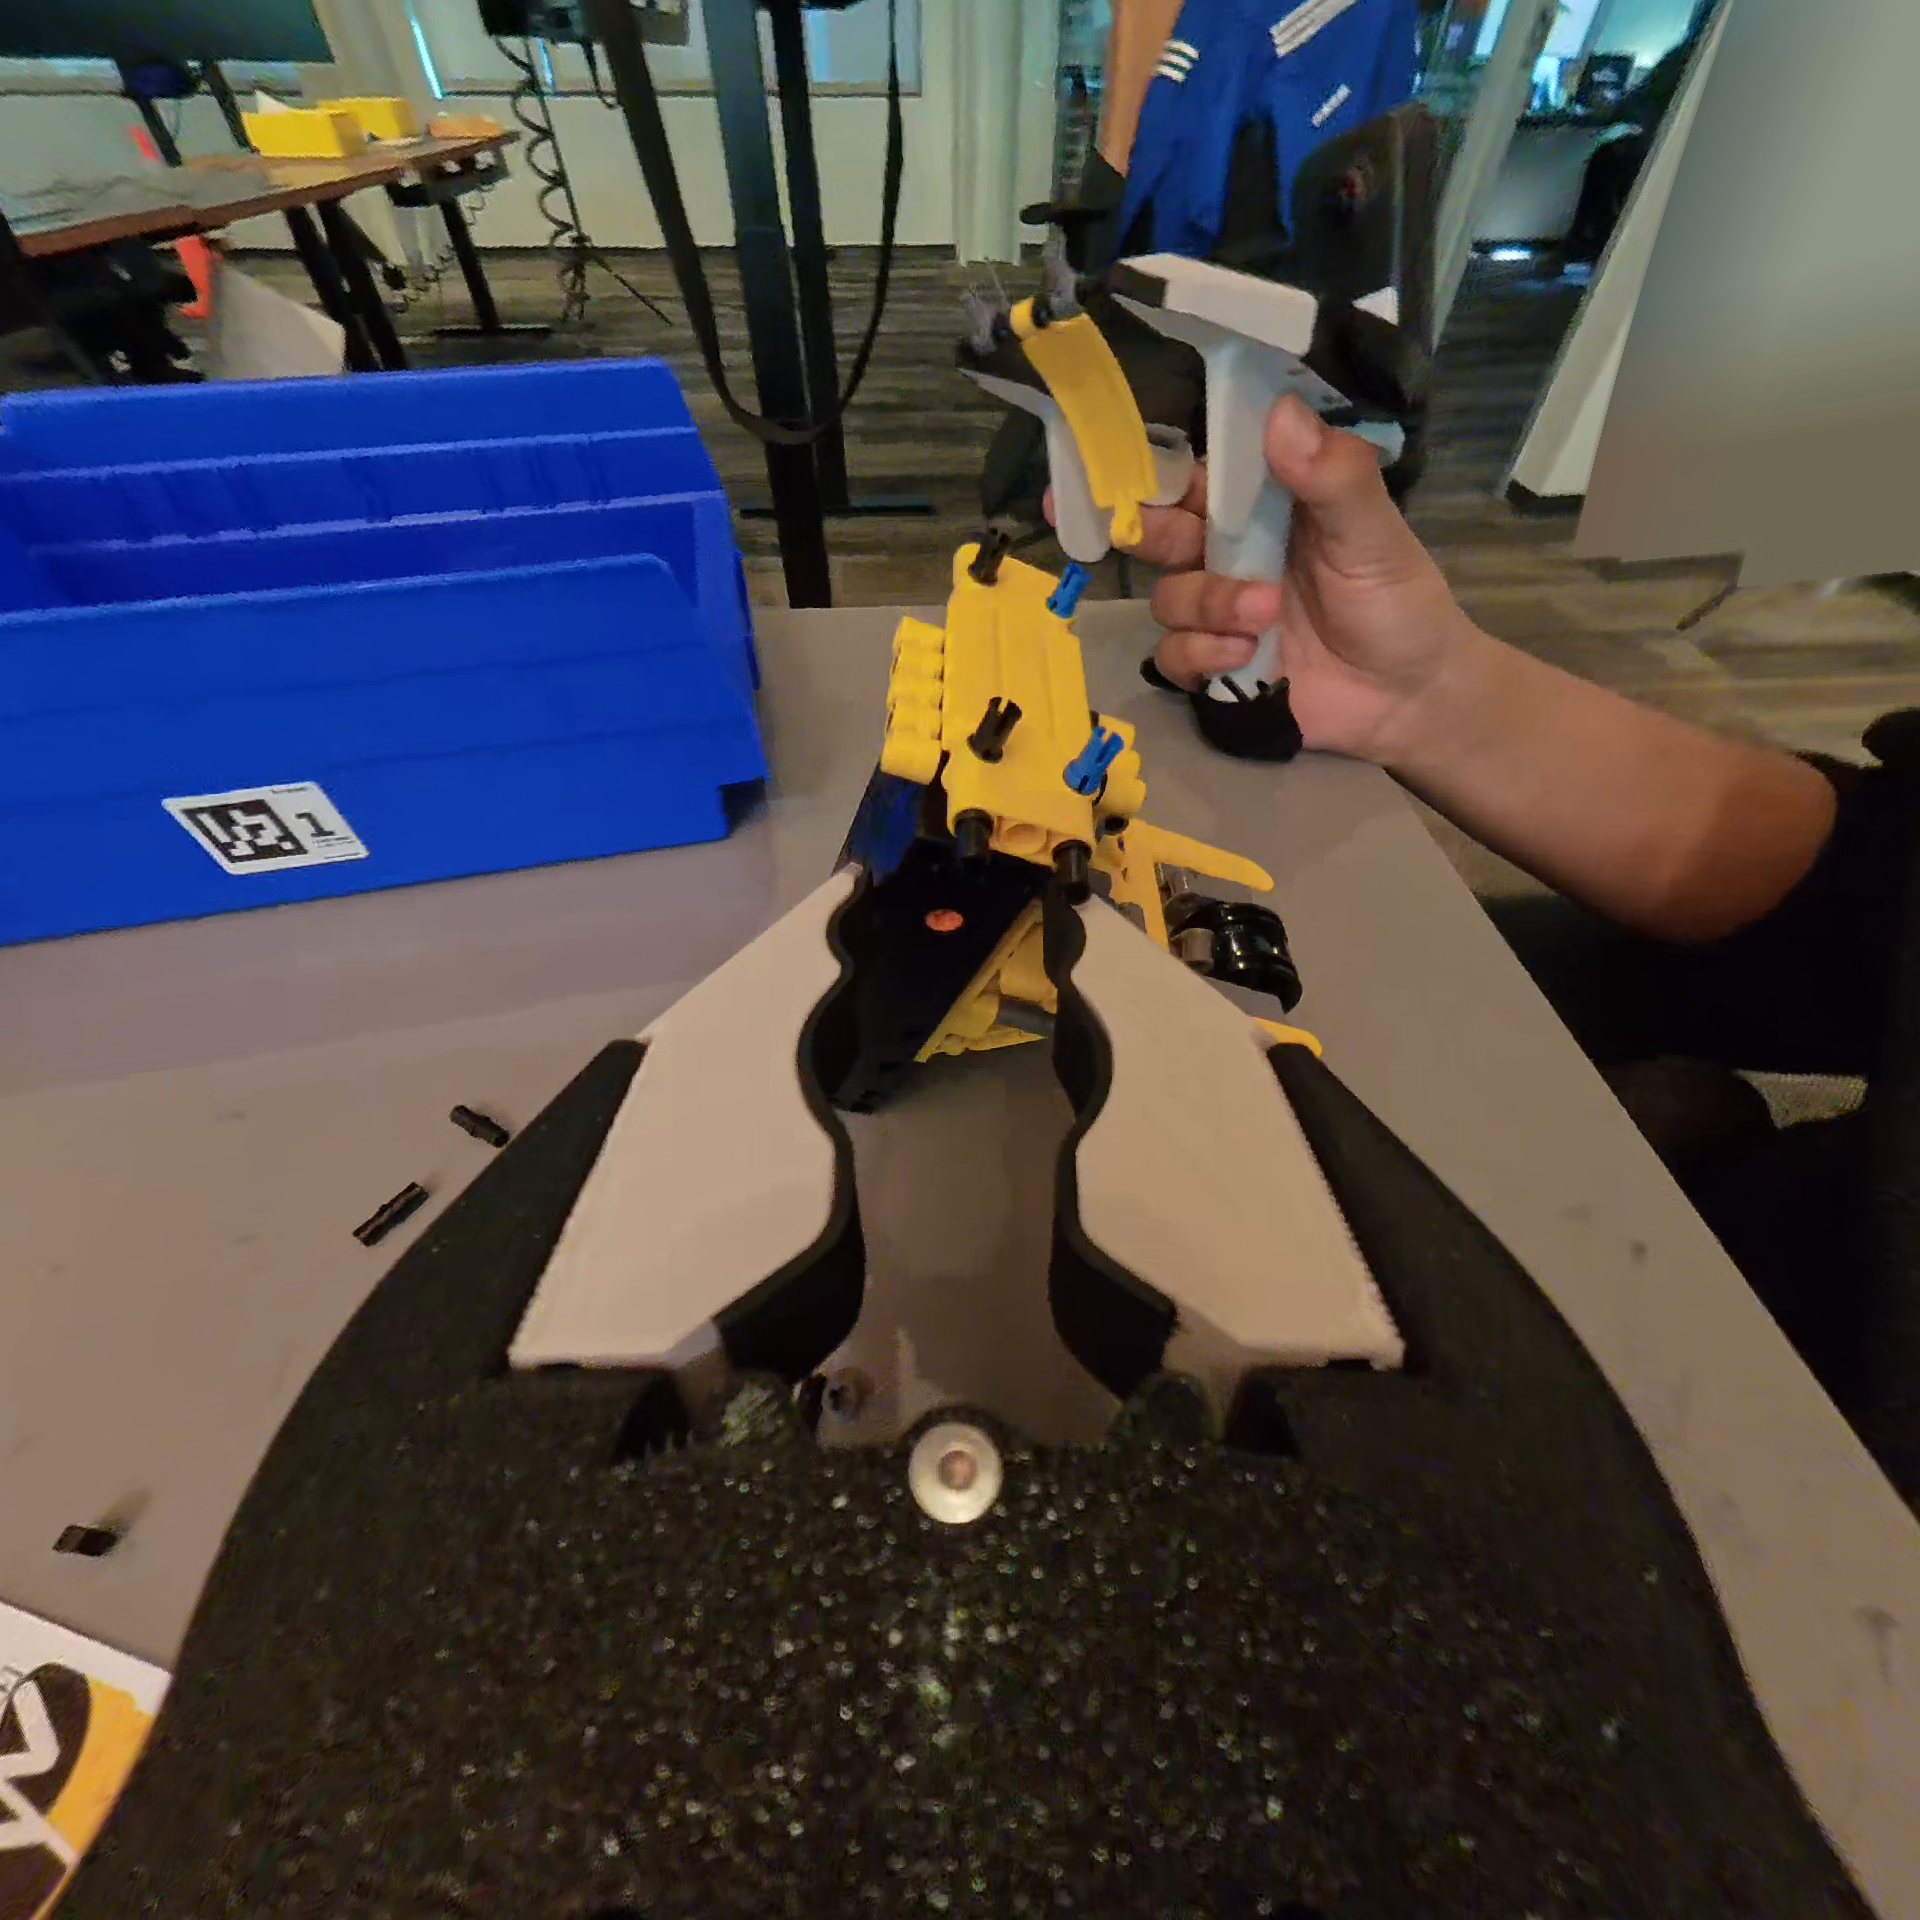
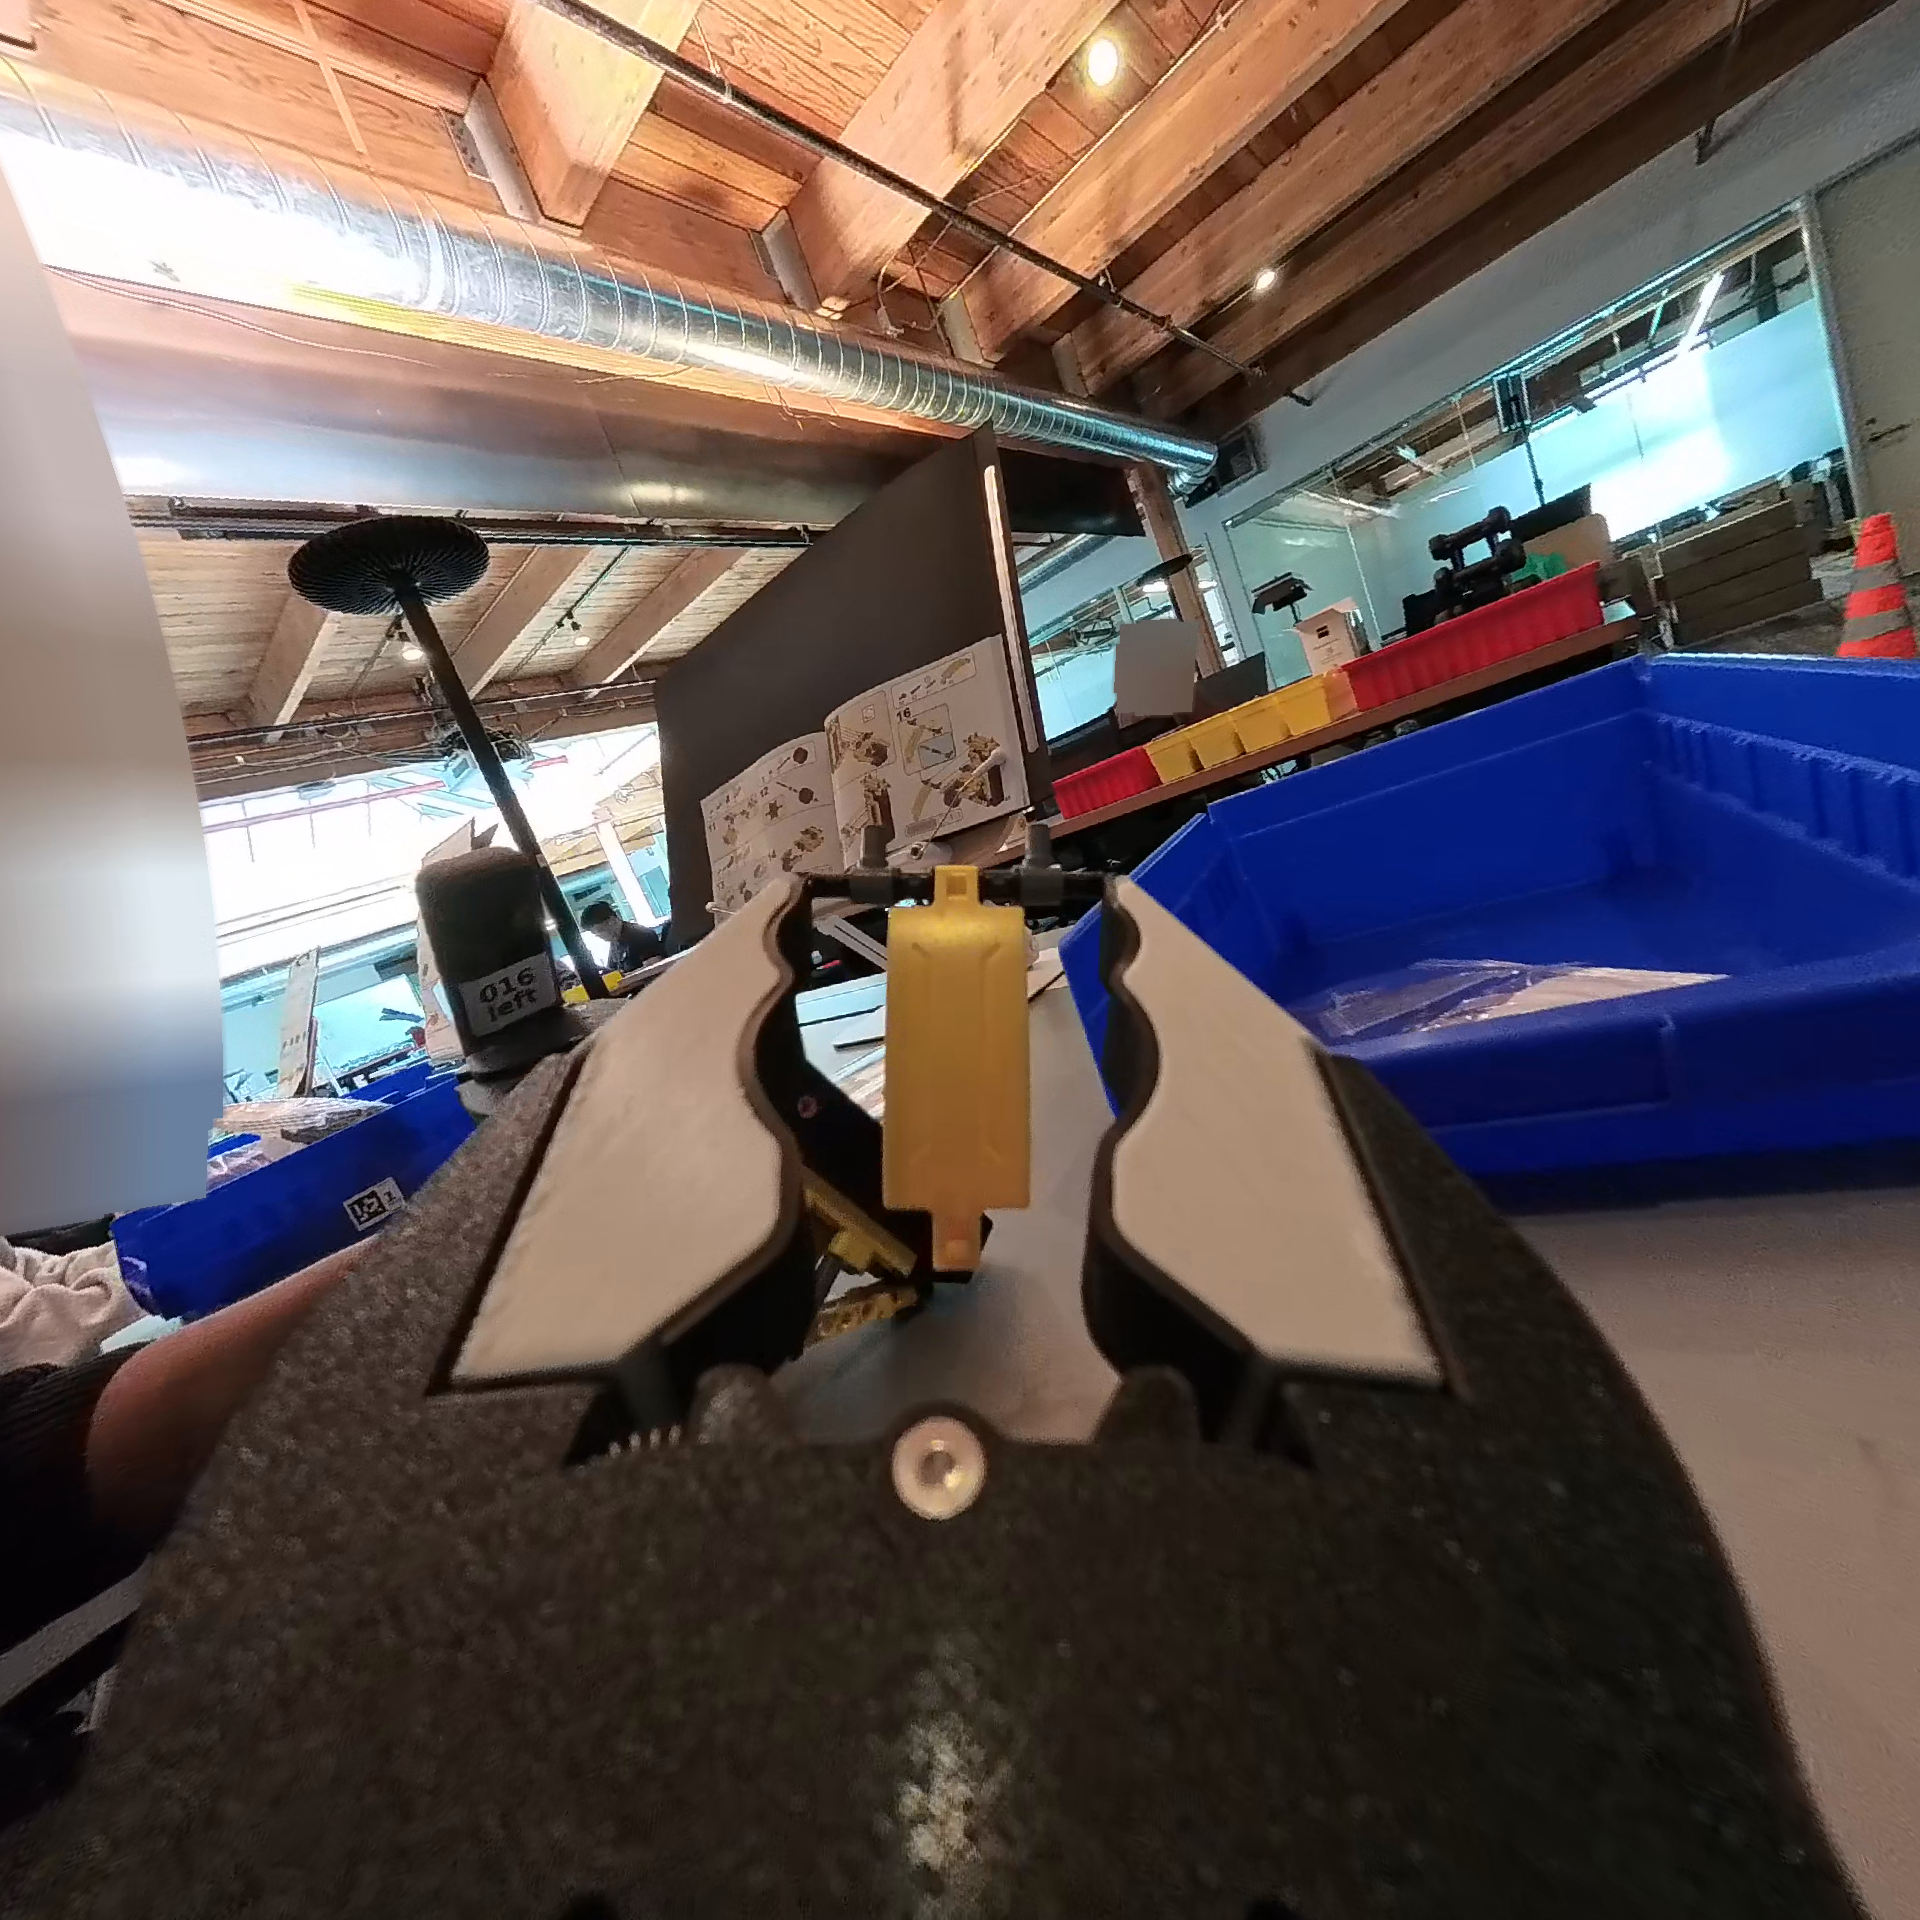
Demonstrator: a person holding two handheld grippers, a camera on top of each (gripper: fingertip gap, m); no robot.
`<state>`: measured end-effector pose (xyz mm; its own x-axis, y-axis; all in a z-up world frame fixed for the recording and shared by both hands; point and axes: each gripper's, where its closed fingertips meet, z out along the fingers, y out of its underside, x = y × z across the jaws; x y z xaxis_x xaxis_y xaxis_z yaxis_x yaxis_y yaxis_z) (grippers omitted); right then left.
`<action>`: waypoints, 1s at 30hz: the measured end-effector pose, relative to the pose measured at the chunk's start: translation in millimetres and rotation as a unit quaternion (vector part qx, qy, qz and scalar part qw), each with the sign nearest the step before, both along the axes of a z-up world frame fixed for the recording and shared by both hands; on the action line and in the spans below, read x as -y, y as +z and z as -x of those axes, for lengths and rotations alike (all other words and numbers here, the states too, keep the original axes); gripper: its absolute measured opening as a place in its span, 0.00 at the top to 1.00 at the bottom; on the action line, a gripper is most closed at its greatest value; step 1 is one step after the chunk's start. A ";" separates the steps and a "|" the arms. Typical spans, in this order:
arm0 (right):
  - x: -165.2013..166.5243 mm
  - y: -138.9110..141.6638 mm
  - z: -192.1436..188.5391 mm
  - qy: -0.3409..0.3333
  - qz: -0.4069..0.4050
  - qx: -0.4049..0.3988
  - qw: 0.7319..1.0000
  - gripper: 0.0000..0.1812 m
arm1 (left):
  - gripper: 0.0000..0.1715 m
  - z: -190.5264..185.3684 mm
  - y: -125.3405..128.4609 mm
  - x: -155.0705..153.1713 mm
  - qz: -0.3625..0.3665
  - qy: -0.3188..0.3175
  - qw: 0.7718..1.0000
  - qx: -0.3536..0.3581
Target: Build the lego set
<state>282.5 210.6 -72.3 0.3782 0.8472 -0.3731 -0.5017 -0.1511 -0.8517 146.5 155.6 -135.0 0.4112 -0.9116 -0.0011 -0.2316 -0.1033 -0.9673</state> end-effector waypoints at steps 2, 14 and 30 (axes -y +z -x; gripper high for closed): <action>0.1 0.2 -0.2 0.000 0.000 -0.001 1.000 0.70 | 0.81 -0.9 -1.6 2.3 -0.008 -0.005 1.000 -0.011; 1.0 0.2 0.9 0.002 0.000 0.001 1.000 0.70 | 0.77 0.4 -7.2 5.1 0.011 -0.013 1.000 -0.023; 1.2 0.7 0.4 0.003 0.001 -0.003 1.000 0.70 | 0.79 15.9 -2.2 -12.6 0.005 0.042 0.999 -0.013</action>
<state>282.1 209.4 -71.7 0.3709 0.8491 -0.3760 -0.5051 -0.1553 -0.8490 130.6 168.2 -137.3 0.4863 -0.8738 -0.0041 -0.2476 -0.1333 -0.9596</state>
